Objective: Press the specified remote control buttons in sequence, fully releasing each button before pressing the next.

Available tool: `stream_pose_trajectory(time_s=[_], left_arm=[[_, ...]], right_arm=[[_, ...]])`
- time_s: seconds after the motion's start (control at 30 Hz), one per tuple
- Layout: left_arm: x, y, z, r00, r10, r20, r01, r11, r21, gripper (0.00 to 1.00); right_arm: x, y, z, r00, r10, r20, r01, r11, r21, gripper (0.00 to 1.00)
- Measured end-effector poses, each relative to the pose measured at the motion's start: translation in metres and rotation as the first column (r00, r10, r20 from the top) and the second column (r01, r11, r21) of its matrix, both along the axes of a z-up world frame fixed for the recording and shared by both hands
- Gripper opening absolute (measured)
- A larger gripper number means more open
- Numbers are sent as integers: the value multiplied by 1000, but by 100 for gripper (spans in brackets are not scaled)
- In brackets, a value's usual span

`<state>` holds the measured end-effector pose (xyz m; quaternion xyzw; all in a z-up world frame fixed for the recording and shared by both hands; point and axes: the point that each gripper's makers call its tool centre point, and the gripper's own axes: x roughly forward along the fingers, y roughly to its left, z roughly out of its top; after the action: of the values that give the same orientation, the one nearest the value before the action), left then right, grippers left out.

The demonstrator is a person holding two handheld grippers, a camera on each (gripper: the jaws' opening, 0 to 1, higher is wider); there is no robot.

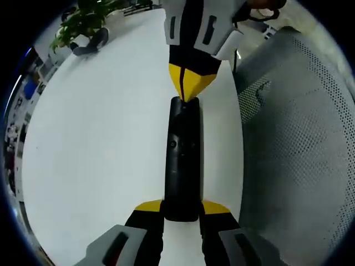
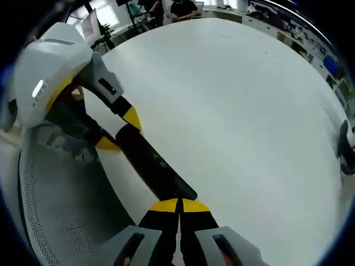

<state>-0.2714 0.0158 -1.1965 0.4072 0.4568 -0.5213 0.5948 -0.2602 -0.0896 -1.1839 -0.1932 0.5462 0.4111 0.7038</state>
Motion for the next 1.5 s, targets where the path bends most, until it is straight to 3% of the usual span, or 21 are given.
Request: stream_pose_trajectory(time_s=[0.2,0.37,0.73,0.83,0.97,1.1,1.23,1.5], left_arm=[[0,0,0,1000,5,1,-5,1000,-10,23],[0,0,0,1000,2,3,-2,1000,-5,23],[-1,0,0,1000,-5,-2,5,1000,3,23],[-1,0,0,1000,-5,-2,5,1000,-3,23],[-1,0,0,1000,-9,-1,8,1000,-5,23],[-1,0,0,1000,-8,-2,8,1000,1,23],[-1,0,0,1000,-10,-3,10,1000,3,23],[-1,0,0,1000,-8,-5,8,1000,6,23]], right_arm=[[0,0,-1,1000,6,-10,-6,1000,-12,0],[2,0,-2,997,-42,-59,41,999,-20,0],[1,0,-2,991,-81,-105,77,996,-38,0],[2,0,-2,983,-136,-120,134,991,-25,0],[2,-1,-2,951,-276,-137,274,961,-34,0],[1,1,-2,979,-191,-75,186,980,-70,0],[2,0,-1,967,-235,-97,228,971,-72,0],[1,1,-1,971,-220,-89,213,973,-84,0]])
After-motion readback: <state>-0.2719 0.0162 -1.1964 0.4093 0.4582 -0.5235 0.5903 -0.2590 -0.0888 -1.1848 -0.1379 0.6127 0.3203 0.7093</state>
